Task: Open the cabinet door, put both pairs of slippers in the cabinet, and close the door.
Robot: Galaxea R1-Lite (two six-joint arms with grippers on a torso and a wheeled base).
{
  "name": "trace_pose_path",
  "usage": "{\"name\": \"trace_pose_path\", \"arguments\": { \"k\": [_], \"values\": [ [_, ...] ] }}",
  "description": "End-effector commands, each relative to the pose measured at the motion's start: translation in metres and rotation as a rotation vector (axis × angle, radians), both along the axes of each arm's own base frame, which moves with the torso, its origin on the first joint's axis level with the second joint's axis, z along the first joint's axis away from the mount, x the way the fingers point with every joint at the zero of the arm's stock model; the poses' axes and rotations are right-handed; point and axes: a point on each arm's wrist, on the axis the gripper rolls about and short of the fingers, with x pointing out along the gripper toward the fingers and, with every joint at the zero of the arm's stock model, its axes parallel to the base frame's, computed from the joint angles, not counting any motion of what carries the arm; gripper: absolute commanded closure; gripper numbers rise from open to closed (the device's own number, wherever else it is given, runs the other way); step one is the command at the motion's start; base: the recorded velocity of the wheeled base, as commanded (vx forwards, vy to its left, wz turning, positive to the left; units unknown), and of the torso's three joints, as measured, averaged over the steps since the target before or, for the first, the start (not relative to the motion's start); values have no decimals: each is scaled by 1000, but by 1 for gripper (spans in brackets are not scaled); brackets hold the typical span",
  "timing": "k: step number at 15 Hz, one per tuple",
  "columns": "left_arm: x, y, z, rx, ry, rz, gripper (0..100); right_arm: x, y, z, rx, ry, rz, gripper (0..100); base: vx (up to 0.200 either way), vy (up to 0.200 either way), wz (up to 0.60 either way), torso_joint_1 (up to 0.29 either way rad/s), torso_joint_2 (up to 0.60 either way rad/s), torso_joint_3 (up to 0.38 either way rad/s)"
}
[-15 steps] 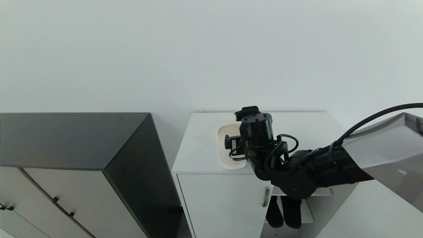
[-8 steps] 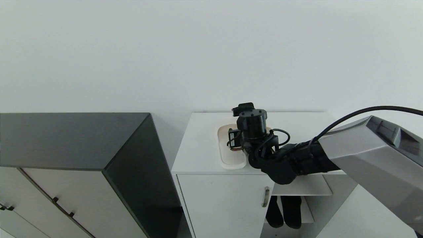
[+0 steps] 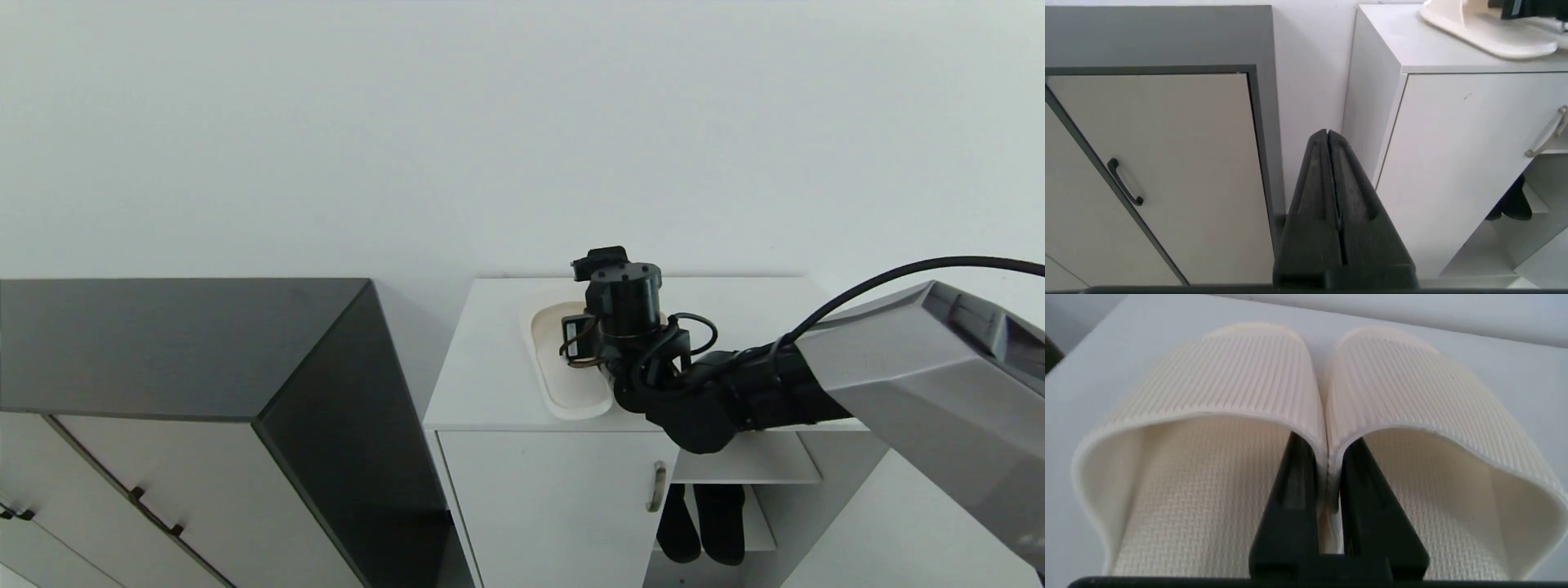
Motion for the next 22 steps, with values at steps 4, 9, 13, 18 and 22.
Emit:
{"name": "trace_pose_path", "arguments": {
  "k": [4,9,13,18,22],
  "values": [
    [0,0,0,0,0,0,100,-69,-21,37,7,4,79,100,0,0,0,0,0,0],
    [0,0,0,1,0,9,100,-139,-55,19,-53,78,228,100,0,0,0,0,0,0],
    [0,0,0,1,0,16,100,-137,-48,11,-64,90,235,100,0,0,0,0,0,0],
    [0,0,0,-5,0,8,100,-137,-48,12,-47,70,229,100,-80,0,0,1,-1,1],
    [0,0,0,-5,0,8,100,-137,-48,12,-48,70,228,100,-200,0,0,4,6,2]
  ]
}}
